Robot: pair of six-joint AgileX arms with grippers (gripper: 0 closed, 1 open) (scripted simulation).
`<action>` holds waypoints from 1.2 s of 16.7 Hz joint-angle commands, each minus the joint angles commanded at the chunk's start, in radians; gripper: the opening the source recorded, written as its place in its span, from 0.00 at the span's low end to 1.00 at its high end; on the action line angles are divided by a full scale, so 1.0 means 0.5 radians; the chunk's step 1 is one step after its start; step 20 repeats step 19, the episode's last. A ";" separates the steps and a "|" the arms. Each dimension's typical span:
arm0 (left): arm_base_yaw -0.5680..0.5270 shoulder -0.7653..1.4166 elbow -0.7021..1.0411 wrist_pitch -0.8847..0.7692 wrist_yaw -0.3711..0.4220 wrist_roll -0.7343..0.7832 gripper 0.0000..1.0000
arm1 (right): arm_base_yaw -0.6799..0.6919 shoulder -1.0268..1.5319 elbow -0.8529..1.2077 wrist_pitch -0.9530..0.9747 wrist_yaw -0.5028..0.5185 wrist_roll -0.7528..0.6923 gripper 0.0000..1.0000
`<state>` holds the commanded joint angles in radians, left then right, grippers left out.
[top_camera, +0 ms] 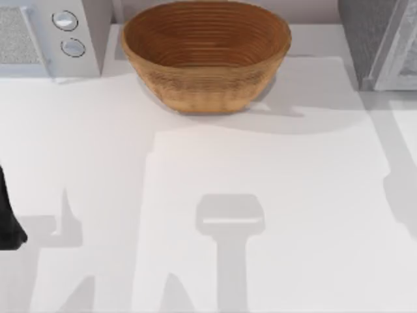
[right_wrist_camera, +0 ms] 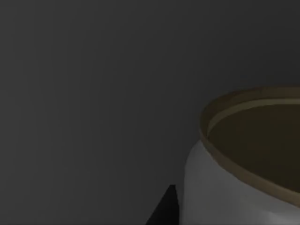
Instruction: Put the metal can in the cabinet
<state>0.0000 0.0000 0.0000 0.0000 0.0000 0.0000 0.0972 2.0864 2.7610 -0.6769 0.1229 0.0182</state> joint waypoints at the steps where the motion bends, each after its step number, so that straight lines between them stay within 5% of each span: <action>1: 0.000 0.000 0.000 0.000 0.000 0.000 1.00 | 0.000 0.000 0.000 0.000 0.000 0.000 0.08; 13: 0.000 0.000 0.000 0.000 0.000 0.000 1.00 | 0.000 0.000 0.000 0.000 0.000 0.000 0.98; 20: 0.000 0.000 0.000 0.000 0.000 0.000 1.00 | 0.000 0.000 0.000 0.000 0.000 0.000 1.00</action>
